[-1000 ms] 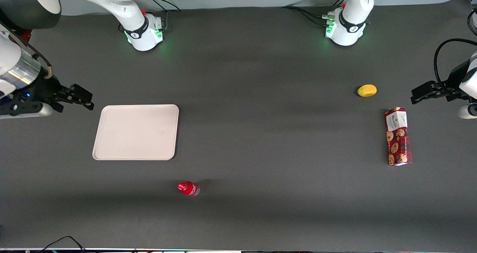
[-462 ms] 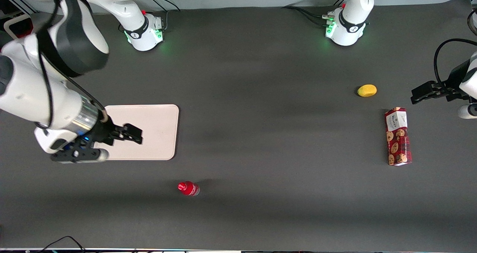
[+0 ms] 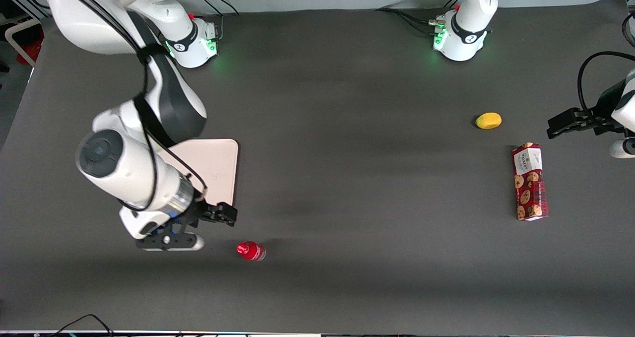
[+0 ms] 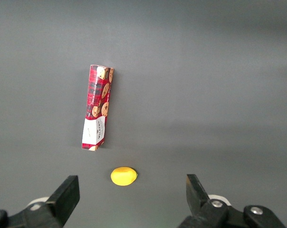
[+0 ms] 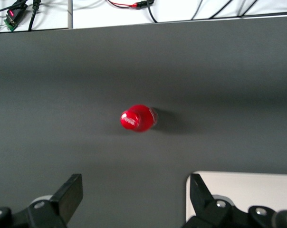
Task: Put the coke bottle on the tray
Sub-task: 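Lower the right gripper around the bottle's neck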
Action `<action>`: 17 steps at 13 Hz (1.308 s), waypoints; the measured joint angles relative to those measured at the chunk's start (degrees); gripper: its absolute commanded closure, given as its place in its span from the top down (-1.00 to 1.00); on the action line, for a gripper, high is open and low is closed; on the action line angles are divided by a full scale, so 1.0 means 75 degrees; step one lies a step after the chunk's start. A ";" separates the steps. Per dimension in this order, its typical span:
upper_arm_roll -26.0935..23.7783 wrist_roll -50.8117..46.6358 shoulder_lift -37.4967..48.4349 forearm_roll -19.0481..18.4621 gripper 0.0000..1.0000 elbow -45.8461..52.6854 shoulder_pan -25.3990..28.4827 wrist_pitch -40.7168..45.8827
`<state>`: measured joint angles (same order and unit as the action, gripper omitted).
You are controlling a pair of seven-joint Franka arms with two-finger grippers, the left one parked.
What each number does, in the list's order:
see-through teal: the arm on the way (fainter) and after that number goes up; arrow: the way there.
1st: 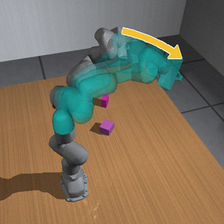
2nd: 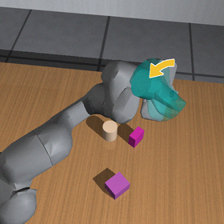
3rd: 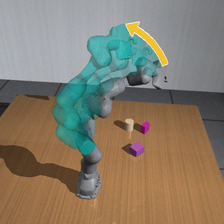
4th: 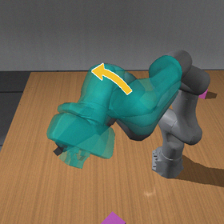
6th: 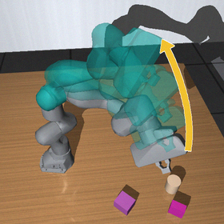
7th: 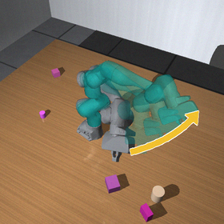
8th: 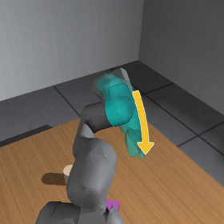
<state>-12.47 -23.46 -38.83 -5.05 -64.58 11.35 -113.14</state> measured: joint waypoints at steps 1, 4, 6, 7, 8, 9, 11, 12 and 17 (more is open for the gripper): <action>0.0008 -0.0001 -0.0262 -0.0026 1.00 0.0052 0.0029 -0.0267; 0.0013 -0.0001 -0.0984 -0.0361 1.00 0.0366 0.0066 -0.0687; 0.0012 -0.0001 -0.1301 -0.0458 1.00 0.0495 0.0103 -0.1034; 0.0012 -0.0001 -0.1435 -0.0469 1.00 0.0533 0.0121 -0.1181; 0.0013 -0.0001 -0.1544 -0.0471 1.00 0.0541 0.0134 -0.1293; 0.0013 -0.0001 -0.1622 -0.0473 1.00 0.0547 0.0155 -0.1351; 0.0014 -0.0001 -0.1694 -0.0475 0.91 0.0564 0.0195 -0.1416; 0.0014 -0.0001 -0.1702 -0.0477 0.80 0.0567 0.0216 -0.1441; 0.0040 0.0076 -0.1733 -0.0579 0.38 0.0603 0.0235 -0.1490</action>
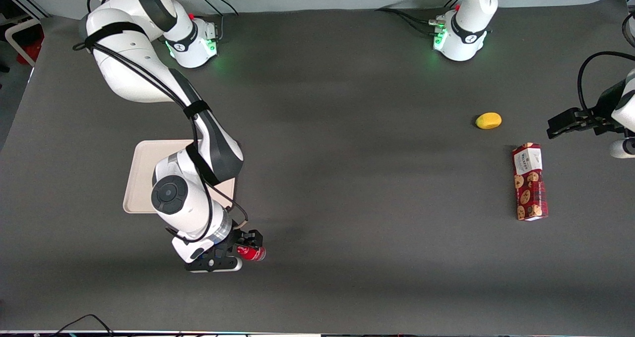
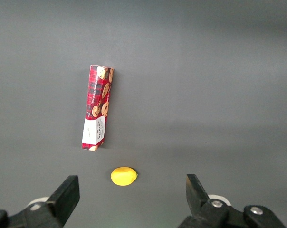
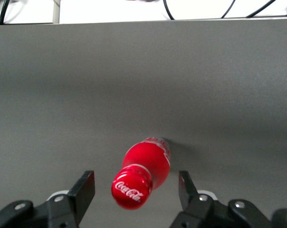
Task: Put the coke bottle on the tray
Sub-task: 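Lower the right gripper around the bottle's neck, then close the right gripper on the bottle and lift it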
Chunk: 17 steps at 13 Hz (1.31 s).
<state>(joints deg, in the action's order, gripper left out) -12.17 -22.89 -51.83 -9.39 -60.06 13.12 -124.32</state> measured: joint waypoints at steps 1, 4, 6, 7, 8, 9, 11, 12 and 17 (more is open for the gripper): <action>0.0019 0.0071 -0.0012 -0.0010 0.32 0.0006 -0.0006 -0.0090; 0.0043 0.0116 -0.0050 -0.0013 0.23 0.0010 -0.0005 -0.0219; 0.0043 0.0116 -0.0062 -0.0013 -0.02 0.0013 -0.0002 -0.0228; 0.0041 0.0116 -0.0068 -0.0013 -0.02 0.0014 -0.0001 -0.0255; 0.0039 0.0116 -0.0084 -0.0013 -0.02 0.0014 -0.0001 -0.0310; 0.0037 0.0115 -0.0108 -0.0013 -0.02 0.0014 -0.0001 -0.0366; 0.0025 0.0115 -0.0133 -0.0013 -0.15 0.0014 0.0001 -0.0381; 0.0016 0.0115 -0.0133 -0.0013 -0.41 0.0016 0.0004 -0.0383; 0.0017 0.0114 -0.0135 -0.0016 -1.00 0.0051 -0.0006 -0.0386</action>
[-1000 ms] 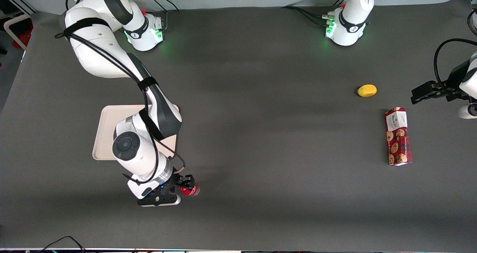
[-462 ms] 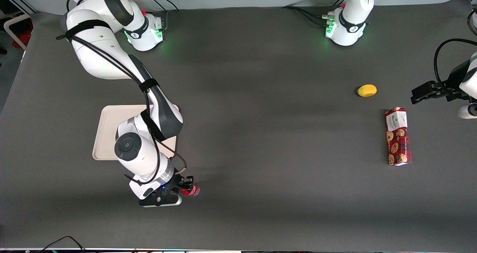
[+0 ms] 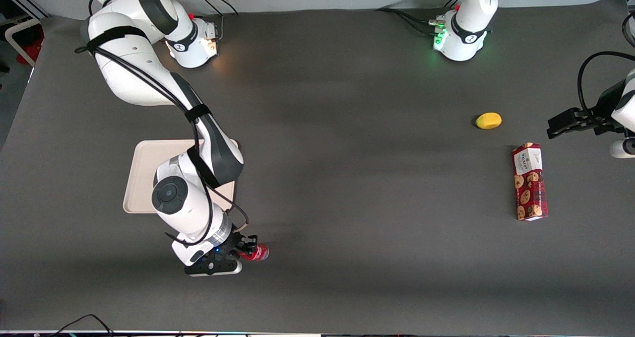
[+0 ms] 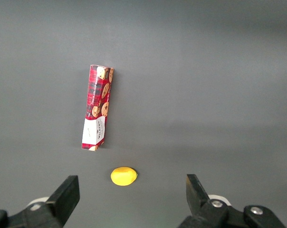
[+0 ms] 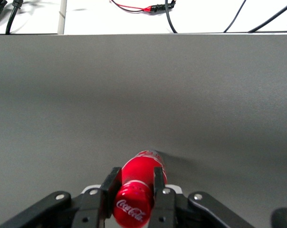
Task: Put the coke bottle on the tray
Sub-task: 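Close the right gripper on the bottle and lift it, then carry the held bottle to the tray's corner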
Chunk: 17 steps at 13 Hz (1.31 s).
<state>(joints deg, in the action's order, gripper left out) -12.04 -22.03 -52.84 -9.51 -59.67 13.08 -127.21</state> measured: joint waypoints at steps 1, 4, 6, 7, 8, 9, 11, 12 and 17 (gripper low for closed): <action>0.0000 0.0000 0.0000 0.0000 -1.00 0.0000 0.0000 0.0003; -0.0017 0.0000 0.0000 0.0000 -1.00 0.0055 0.0000 0.0187; -0.0081 0.0001 0.0036 0.0000 -1.00 0.0166 0.0000 0.0698; -0.0120 0.0002 0.0098 0.0000 -1.00 0.0253 0.0001 0.0995; -0.0154 0.0004 0.0230 0.0000 -1.00 0.0316 0.0000 0.1287; -0.0190 0.0021 0.0440 0.0000 -1.00 0.0371 0.0000 0.1622; -0.0244 0.0149 0.0981 0.0000 -1.00 0.0429 0.0000 0.2214; -0.0245 0.0298 0.1277 0.0000 -1.00 0.0456 -0.0018 0.2479; -0.0246 0.1575 0.2666 0.0047 -1.00 0.0425 -0.0452 0.4346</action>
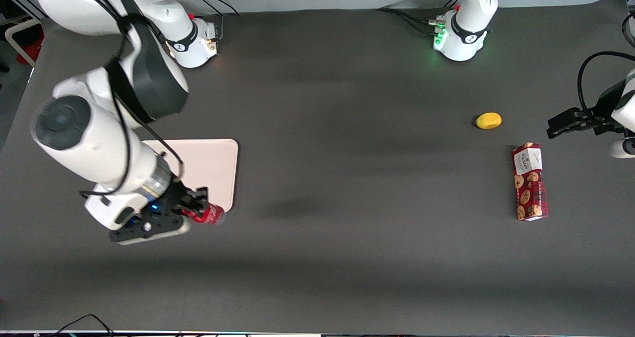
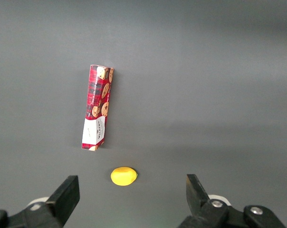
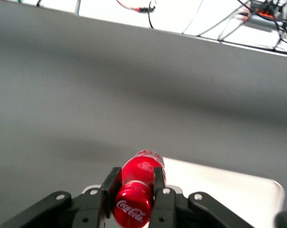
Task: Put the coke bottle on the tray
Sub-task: 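Carry the held bottle to the tray's corner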
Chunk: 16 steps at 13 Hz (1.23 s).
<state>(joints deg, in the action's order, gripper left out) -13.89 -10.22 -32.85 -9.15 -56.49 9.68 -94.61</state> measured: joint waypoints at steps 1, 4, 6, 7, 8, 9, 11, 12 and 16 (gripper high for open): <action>0.0004 0.0278 0.0245 0.0007 -1.00 -0.0132 -0.0120 0.0254; 0.0252 0.1183 0.1259 0.0112 -1.00 -0.1365 -0.0503 0.0353; 0.0802 0.1846 0.2186 0.0236 -1.00 -0.2769 -0.0583 -0.0037; 0.1155 0.2226 0.2761 0.0333 -1.00 -0.3733 -0.0599 -0.0523; 0.1526 0.2636 0.3320 0.0434 -1.00 -0.4726 -0.0609 -0.1116; 0.1893 0.3049 0.3821 0.0484 -1.00 -0.5694 -0.0621 -0.1731; 0.2640 0.3889 0.4614 0.0530 -1.00 -0.7513 -0.0646 -0.2973; 0.3021 0.4336 0.4881 0.0624 -1.00 -0.8315 -0.0655 -0.3583; 0.3606 0.5210 0.5066 0.1190 -1.00 -0.9869 -0.0665 -0.5218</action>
<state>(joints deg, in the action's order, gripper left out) 13.16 28.85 5.14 -0.23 -130.50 4.70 -133.74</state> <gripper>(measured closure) 0.670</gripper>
